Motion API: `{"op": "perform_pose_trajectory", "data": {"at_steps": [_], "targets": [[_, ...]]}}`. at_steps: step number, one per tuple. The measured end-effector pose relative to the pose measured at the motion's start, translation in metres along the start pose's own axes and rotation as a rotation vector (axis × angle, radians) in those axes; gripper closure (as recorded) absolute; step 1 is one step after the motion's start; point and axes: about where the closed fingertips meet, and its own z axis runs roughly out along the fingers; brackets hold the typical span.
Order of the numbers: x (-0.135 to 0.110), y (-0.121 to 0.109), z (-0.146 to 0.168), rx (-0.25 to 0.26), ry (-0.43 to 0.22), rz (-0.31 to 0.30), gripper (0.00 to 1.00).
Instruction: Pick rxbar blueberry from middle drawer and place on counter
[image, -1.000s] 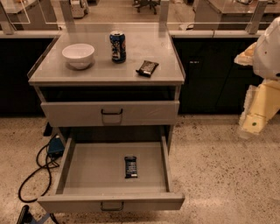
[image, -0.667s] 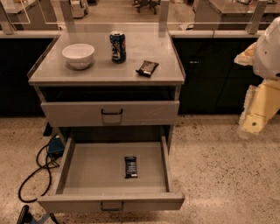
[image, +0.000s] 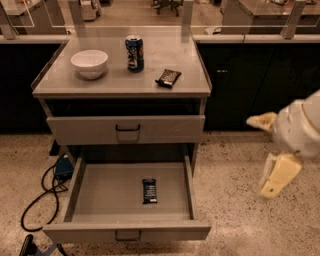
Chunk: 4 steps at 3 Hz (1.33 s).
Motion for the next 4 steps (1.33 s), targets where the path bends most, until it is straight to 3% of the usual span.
{"op": "perform_pose_trajectory", "data": {"at_steps": [1, 2, 3, 4], "targets": [[0.037, 0.029, 0.117, -0.129, -0.165, -0.006, 0.0], [0.059, 0.041, 0.219, -0.214, -0.24, -0.041, 0.0], [0.046, 0.022, 0.291, -0.188, -0.268, -0.037, 0.0], [0.047, 0.015, 0.299, -0.159, -0.27, -0.028, 0.0]]}}
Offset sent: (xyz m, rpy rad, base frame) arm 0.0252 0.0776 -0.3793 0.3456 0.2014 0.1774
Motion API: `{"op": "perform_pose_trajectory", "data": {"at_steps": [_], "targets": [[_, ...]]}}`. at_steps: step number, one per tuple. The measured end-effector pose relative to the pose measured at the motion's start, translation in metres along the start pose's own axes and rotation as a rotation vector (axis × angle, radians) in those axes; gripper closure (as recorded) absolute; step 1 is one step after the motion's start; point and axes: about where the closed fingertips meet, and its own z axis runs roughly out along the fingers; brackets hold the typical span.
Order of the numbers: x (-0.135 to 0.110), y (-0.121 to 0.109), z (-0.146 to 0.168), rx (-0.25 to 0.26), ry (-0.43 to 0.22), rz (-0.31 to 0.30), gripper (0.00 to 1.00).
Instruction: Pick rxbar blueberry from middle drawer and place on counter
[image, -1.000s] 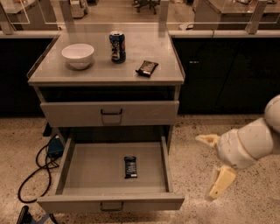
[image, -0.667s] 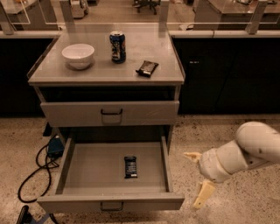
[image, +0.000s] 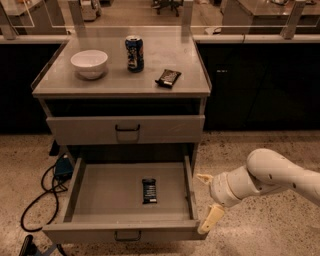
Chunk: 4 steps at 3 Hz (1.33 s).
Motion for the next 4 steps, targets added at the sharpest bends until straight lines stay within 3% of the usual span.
{"op": "perform_pose_trajectory", "data": {"at_steps": [1, 2, 3, 4], "targets": [[0.003, 0.002, 0.003, -0.004, -0.018, 0.009, 0.0], [-0.002, -0.001, 0.025, 0.03, -0.035, 0.009, 0.0], [-0.028, -0.041, 0.037, 0.159, -0.046, 0.033, 0.0], [-0.046, -0.083, 0.035, 0.31, -0.05, 0.1, 0.0]]}}
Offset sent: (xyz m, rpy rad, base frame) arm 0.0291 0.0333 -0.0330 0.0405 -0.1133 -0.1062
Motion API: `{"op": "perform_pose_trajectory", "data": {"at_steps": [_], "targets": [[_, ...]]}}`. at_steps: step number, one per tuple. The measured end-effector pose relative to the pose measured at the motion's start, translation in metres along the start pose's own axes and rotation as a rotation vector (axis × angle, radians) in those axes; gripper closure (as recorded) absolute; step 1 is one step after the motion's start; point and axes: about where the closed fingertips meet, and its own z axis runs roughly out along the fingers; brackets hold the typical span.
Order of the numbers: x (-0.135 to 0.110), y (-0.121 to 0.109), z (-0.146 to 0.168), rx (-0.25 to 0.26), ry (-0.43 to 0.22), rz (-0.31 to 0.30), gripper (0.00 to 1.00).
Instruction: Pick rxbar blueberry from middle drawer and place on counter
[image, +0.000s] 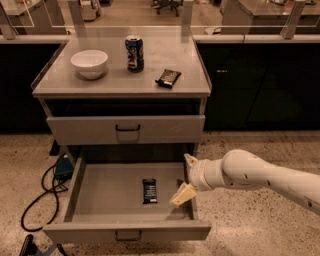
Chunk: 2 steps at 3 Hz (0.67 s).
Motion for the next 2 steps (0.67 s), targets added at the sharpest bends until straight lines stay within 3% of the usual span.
{"op": "perform_pose_trajectory", "data": {"at_steps": [1, 2], "targets": [[-0.0068, -0.0413, 0.0145, 0.086, -0.019, 0.045, 0.0], [-0.009, -0.0448, 0.0144, 0.091, -0.022, 0.043, 0.0]]}}
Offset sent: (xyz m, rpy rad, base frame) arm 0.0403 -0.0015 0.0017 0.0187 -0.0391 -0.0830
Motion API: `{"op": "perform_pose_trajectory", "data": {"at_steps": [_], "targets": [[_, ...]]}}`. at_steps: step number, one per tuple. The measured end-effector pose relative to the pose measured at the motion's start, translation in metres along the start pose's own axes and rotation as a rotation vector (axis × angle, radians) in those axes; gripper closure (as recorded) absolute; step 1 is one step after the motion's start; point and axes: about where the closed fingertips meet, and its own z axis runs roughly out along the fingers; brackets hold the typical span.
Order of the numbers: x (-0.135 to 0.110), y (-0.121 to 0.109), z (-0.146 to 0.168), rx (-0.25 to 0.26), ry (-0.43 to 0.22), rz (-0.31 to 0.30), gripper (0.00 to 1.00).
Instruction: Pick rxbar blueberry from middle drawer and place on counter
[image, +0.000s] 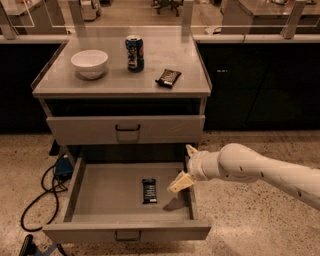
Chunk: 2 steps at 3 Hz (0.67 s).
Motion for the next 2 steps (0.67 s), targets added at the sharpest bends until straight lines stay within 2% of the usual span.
{"op": "perform_pose_trajectory", "data": {"at_steps": [1, 2], "targets": [[0.002, -0.005, 0.003, -0.03, -0.003, -0.011, 0.0], [-0.004, 0.002, 0.039, -0.096, 0.004, -0.044, 0.0]]}}
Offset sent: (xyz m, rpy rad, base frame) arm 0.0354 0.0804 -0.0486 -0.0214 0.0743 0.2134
